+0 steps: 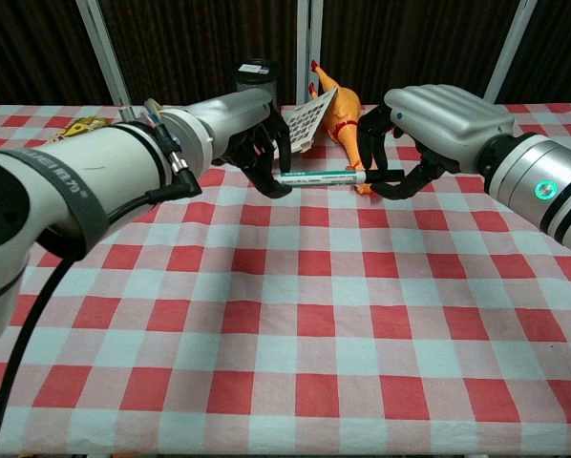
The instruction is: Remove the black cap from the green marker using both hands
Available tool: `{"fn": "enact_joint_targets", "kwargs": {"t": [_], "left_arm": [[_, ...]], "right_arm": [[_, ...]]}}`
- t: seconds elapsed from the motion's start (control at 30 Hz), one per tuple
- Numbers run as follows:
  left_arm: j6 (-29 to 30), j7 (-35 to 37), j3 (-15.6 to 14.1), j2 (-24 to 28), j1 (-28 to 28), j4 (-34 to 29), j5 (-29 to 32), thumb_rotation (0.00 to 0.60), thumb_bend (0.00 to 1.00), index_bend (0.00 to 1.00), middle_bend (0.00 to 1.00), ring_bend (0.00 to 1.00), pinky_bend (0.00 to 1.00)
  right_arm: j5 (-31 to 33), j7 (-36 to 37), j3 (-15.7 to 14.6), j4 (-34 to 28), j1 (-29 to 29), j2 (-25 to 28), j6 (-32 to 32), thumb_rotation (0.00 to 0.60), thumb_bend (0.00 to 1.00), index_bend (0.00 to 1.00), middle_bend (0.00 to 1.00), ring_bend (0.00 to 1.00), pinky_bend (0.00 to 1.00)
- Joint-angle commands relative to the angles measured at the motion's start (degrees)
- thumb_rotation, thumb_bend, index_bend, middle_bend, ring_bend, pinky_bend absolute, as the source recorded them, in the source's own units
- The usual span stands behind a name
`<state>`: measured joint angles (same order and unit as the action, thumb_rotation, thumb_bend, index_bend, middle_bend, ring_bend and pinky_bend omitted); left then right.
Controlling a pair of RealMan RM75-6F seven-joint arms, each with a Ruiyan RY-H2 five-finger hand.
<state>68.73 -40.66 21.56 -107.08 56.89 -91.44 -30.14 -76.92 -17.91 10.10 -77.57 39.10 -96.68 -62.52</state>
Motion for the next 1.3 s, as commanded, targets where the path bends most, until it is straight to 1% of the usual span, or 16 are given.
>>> {"fn": "enact_joint_targets", "kwargs": {"t": [0.03, 0.1, 0.23, 0.37, 0.53, 0.83, 1.0, 1.17, 1.3], "left_arm": [[0.0, 0.0, 0.0, 0.1, 0.0, -0.1, 0.2, 0.600, 0.45, 0.65, 0.67, 1.00, 1.00], [0.0, 0.1, 0.1, 0.1, 0.0, -0.2, 0.3, 0.600, 0.45, 0.65, 0.67, 1.00, 1.00], [0.1, 0.4, 0.3, 0.3, -0.1, -0.5, 0.5, 0.600, 0.45, 0.65, 0.67, 1.00, 1.00], [0.3, 0.4, 0.5, 0.7, -0.2, -0.5, 0.8, 0.600, 0.45, 0.65, 0.67, 1.00, 1.00], [0.4, 0.3, 0.5, 1.4, -0.4, -0.7, 1.1, 0.600, 0.45, 0.65, 0.67, 1.00, 1.00], [0.3, 0.7, 0.1, 2.6, -0.9, -1.5, 1.2, 0.600, 0.45, 0.65, 0.67, 1.00, 1.00], [0.2, 1.3, -0.4, 3.7, -1.7, -1.4, 1.3, 0.600, 0.45, 0.65, 0.68, 1.00, 1.00], [-0.4, 2.3, -0.8, 4.6, -2.5, -1.2, 1.5, 0.600, 0.45, 0.65, 0.68, 1.00, 1.00], [-1.1, 3.1, -1.0, 4.9, -2.8, -1.0, 1.3, 0.600, 0.45, 0.65, 0.68, 1.00, 1.00]], "right_arm": [[-0.2, 0.0, 0.1, 0.3, 0.0, -0.2, -0.4, 0.600, 0.22, 0.64, 0.58, 0.31, 0.32], [-0.4, 0.1, 0.1, 0.5, 0.0, -0.4, -0.6, 0.600, 0.23, 0.66, 0.60, 0.33, 0.32], [-0.7, 0.1, 0.2, 1.0, -0.1, -1.0, -1.4, 0.600, 0.26, 0.74, 0.66, 0.37, 0.33], [-0.8, 0.1, 0.3, 1.8, -0.4, -1.5, -2.2, 0.600, 0.31, 0.82, 0.71, 0.40, 0.34], [-0.8, 0.2, 0.5, 2.5, -0.7, -1.8, -2.9, 0.600, 0.34, 0.87, 0.75, 0.43, 0.35], [-0.4, 1.6, 0.3, 4.3, -1.1, -2.4, -2.6, 0.600, 0.34, 0.89, 0.76, 0.43, 0.35], [-0.4, 3.1, -0.2, 6.0, -1.4, -2.9, -1.9, 0.600, 0.34, 0.89, 0.76, 0.43, 0.35], [0.1, 3.9, -1.0, 8.3, -1.5, -3.7, -0.2, 0.600, 0.34, 0.89, 0.76, 0.43, 0.35], [0.6, 4.2, -1.0, 9.9, -1.2, -4.5, 0.9, 0.600, 0.34, 0.89, 0.75, 0.43, 0.34]]}}
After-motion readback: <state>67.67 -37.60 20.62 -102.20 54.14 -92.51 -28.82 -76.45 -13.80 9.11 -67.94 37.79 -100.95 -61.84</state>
